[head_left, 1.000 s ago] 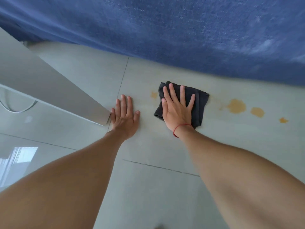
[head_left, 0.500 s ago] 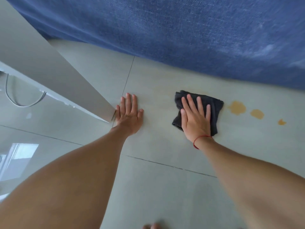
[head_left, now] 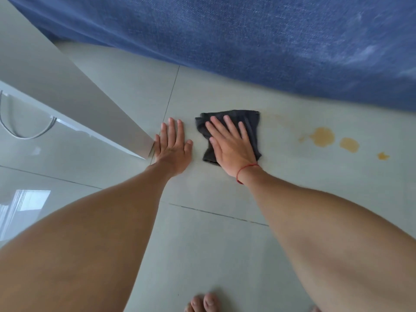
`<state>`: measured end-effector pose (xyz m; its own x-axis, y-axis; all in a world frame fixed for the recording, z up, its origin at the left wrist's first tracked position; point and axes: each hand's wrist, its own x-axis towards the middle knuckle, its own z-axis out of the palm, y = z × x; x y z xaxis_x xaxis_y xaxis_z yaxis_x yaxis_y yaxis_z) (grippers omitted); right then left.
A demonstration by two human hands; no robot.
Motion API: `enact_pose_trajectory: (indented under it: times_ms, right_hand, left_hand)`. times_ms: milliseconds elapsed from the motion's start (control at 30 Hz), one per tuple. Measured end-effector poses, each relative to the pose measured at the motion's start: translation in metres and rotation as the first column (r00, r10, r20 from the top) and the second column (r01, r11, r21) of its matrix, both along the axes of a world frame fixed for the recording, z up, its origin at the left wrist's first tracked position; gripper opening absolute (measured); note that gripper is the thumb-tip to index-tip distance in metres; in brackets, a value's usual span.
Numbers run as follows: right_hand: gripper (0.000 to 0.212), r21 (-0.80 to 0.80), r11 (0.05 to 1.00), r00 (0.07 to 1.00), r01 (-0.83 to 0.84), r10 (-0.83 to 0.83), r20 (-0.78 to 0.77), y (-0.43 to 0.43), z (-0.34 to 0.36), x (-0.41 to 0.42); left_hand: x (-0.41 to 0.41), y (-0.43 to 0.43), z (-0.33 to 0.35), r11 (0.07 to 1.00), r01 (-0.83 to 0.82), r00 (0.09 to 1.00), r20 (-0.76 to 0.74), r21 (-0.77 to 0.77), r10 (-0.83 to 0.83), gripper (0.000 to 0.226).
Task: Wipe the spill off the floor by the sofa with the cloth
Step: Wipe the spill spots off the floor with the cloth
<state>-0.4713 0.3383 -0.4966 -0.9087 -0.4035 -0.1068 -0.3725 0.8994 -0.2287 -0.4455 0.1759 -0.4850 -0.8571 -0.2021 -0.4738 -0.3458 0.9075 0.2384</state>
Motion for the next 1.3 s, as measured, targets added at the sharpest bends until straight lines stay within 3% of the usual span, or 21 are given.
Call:
enact_pose_trajectory:
  times_ms: [167,333,400,533,700,767,833,900,1000,1133,1300]
  right_hand:
    - [0.050,0.014,0.940,0.940,0.340,-0.341,0.034,0.056,-0.001,0.014]
    - [0.049,-0.035,0.847,0.847,0.530,-0.528,0.052,0.009,-0.002,-0.003]
    - [0.049,-0.028,0.875,0.875,0.483,-0.481,0.055,-0.010,-0.003,-0.012]
    - [0.049,-0.001,0.988,0.987,0.155,-0.155,0.032,-0.034,-0.001,-0.020]
    - [0.048,0.013,0.990,0.989,-0.142,0.143,-0.027,-0.019,-0.003,-0.016]
    - [0.049,-0.019,0.993,0.992,-0.114,0.113,-0.058,0.002,-0.005,-0.013]
    - [0.052,-0.059,0.992,0.991,0.109,-0.113,-0.071,0.030,-0.008,-0.013]
    - [0.051,-0.072,0.920,0.921,0.386,-0.389,-0.038,0.054,-0.010,-0.012]
    - [0.049,-0.049,0.843,0.845,0.535,-0.535,0.026,0.056,-0.007,-0.013]
    - [0.049,-0.014,0.876,0.876,0.482,-0.482,0.024,0.031,-0.004,-0.021]
    - [0.049,-0.003,0.995,0.995,0.100,-0.100,0.026,-0.016,0.001,-0.032]
  left_hand:
    - [0.001,0.001,0.002,1.000,-0.001,1.000,-0.010,0.001,0.001,0.061]
    - [0.001,0.001,-0.003,1.000,-0.001,1.000,-0.023,-0.012,0.001,0.061]
    - [0.001,0.000,-0.004,1.000,0.002,1.000,-0.016,-0.019,-0.003,0.061]
    - [0.000,0.000,-0.005,1.000,0.008,1.000,-0.010,-0.022,-0.008,0.062]
    - [0.000,-0.001,-0.004,1.000,0.004,1.000,0.002,-0.014,-0.004,0.062]
    - [0.000,0.000,-0.003,1.000,-0.002,1.000,-0.007,-0.014,0.002,0.062]
    - [0.001,0.001,-0.002,1.000,-0.005,1.000,-0.020,-0.017,0.004,0.062]
    - [0.002,0.002,-0.002,1.000,-0.016,0.999,-0.036,-0.015,0.016,0.062]
    - [0.002,0.002,-0.002,0.999,-0.033,0.998,-0.047,-0.005,0.032,0.064]
    - [0.002,0.001,-0.002,1.000,-0.012,0.999,-0.036,-0.020,0.011,0.064]
    - [0.000,0.000,-0.001,1.000,0.002,1.000,-0.003,-0.024,-0.002,0.064]
